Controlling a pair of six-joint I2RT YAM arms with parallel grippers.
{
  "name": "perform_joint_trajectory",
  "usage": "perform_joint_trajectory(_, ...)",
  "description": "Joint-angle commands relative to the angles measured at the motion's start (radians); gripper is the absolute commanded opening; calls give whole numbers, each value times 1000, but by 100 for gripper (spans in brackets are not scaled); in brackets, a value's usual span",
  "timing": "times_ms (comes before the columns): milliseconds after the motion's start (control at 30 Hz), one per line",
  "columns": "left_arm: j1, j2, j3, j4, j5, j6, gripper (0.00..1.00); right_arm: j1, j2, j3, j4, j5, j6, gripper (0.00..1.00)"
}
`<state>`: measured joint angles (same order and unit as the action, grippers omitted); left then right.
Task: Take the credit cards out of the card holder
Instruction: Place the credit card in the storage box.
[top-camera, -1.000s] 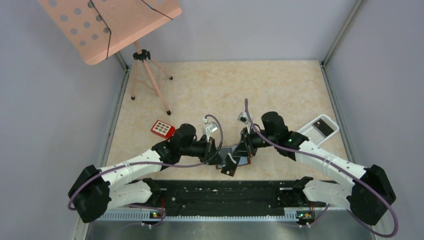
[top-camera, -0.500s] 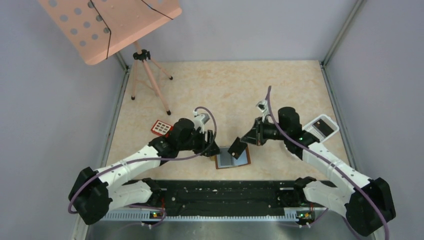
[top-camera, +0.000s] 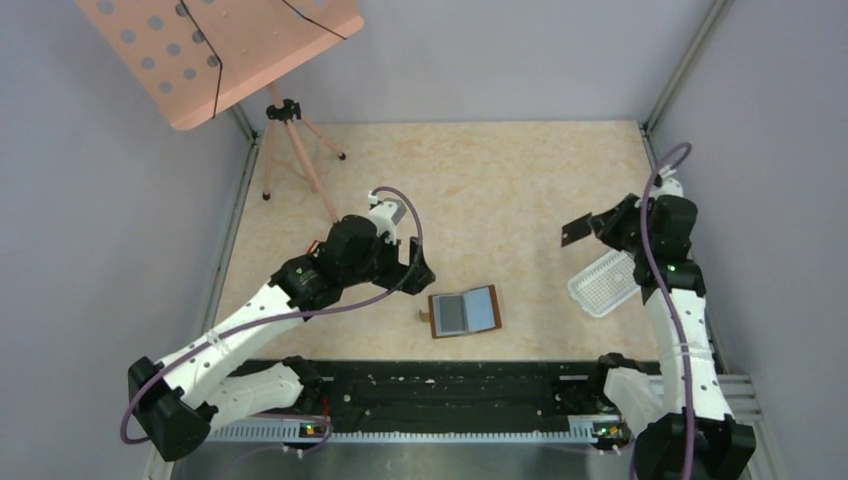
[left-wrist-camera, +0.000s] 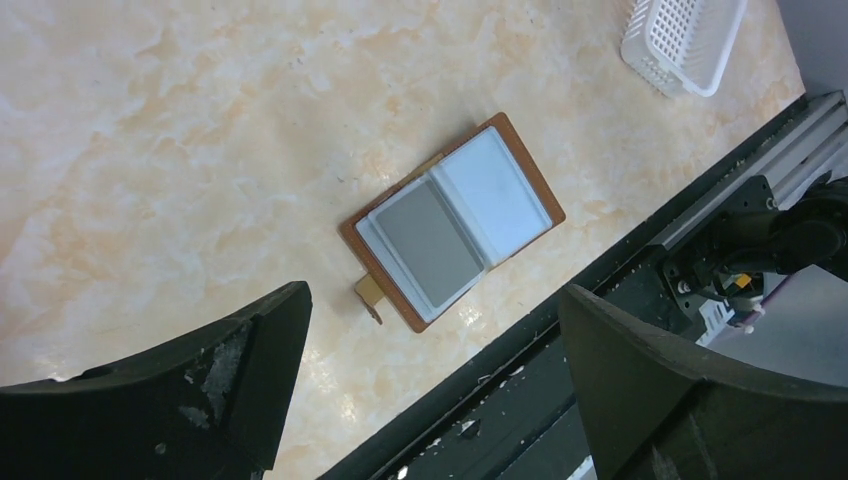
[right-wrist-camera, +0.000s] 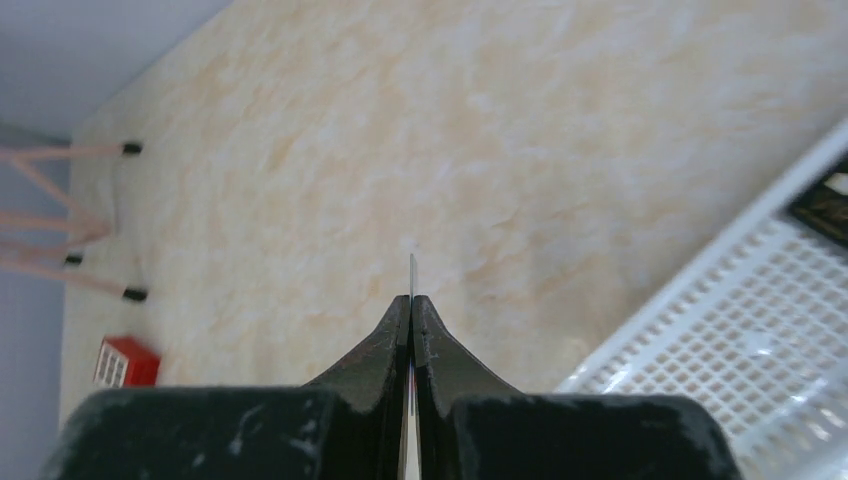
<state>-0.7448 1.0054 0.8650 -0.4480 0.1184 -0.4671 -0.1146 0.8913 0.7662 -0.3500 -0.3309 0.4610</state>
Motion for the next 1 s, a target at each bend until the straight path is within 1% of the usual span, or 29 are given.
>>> perform_joint_trajectory(0, 4, -35, 93, -128, -79, 83, 99, -163, -19, 44, -43, 140, -9, 0)
perform_joint_trajectory(167, 4, -88, 52, -113, -172, 109, 99, -332, -35, 8, 21, 228, -26, 0)
perform_joint_trajectory(300, 4, -99, 28, -101, -192, 111, 99, -411, -21, -72, 155, 272, 1, 0)
perform_joint_trajectory(433, 4, -105, 37, -108, -204, 126, 99, -440, 1, -133, 261, 324, 51, 0)
perform_joint_trajectory(500, 4, -114, 38, -115, -215, 133, 99, -450, 22, -143, 286, 362, 60, 0)
perform_joint_trajectory(700, 5, -137, 30, -121, -267, 154, 99, -461, 100, -154, 343, 405, 71, 0)
perform_joint_trajectory(833, 4, -148, 17, -105, -288, 154, 99, -461, 120, -169, 403, 394, 92, 0)
perform_joint_trajectory(967, 4, -143, 15, -80, -298, 157, 99, -461, 144, -184, 417, 398, 104, 0)
